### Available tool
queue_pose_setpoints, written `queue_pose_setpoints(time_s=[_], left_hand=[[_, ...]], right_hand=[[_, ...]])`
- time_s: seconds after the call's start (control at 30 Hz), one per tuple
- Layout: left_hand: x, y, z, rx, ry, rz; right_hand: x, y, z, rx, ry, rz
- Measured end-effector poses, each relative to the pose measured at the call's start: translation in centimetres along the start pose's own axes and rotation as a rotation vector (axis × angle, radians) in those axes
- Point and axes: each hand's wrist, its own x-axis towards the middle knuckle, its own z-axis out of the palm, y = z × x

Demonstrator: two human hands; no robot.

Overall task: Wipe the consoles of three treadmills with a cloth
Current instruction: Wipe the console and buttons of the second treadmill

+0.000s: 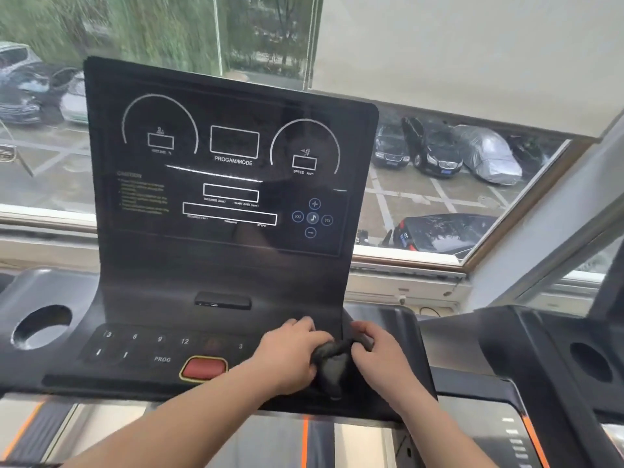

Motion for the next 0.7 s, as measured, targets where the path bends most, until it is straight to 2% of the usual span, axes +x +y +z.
queue_pose_setpoints(time_s=[0.17, 0.23, 0.3, 0.37, 0.47, 0.6, 0.7], left_hand=[[2.3, -1.1, -0.9, 0.175, 0.100, -0.098], [1.4, -0.3, 0.2, 0.119, 0.090, -0.138], [-0.4, 0.3, 1.3, 0.056, 0.046, -0.082], [-1.1, 0.1, 1.5, 0.017, -0.005, -0.016], [0.9, -0.7, 0.8, 0.019, 0.017, -0.053], [2.1, 0.2, 0.7, 0.018, 0.058, -0.124], [0.5, 0.2, 1.1, -0.059, -0.013, -0.095]], right_hand=[[-0.3, 0.7, 0.2, -0.168, -0.214, -0.105], [-0.3, 1.5, 0.6, -0.318, -0.265, -0.107], [-0.1, 2.0, 0.9, -0.425, -0.327, -0.102], [0.2, 2.0, 0.9, -0.530, -0.328, -0.137], [0.4, 1.8, 0.8, -0.633, -0.277, -0.173], [0.4, 1.7, 0.7, -0.632, -0.192, -0.195], [0.5, 1.4, 0.4, -0.667, -0.201, -0.189]])
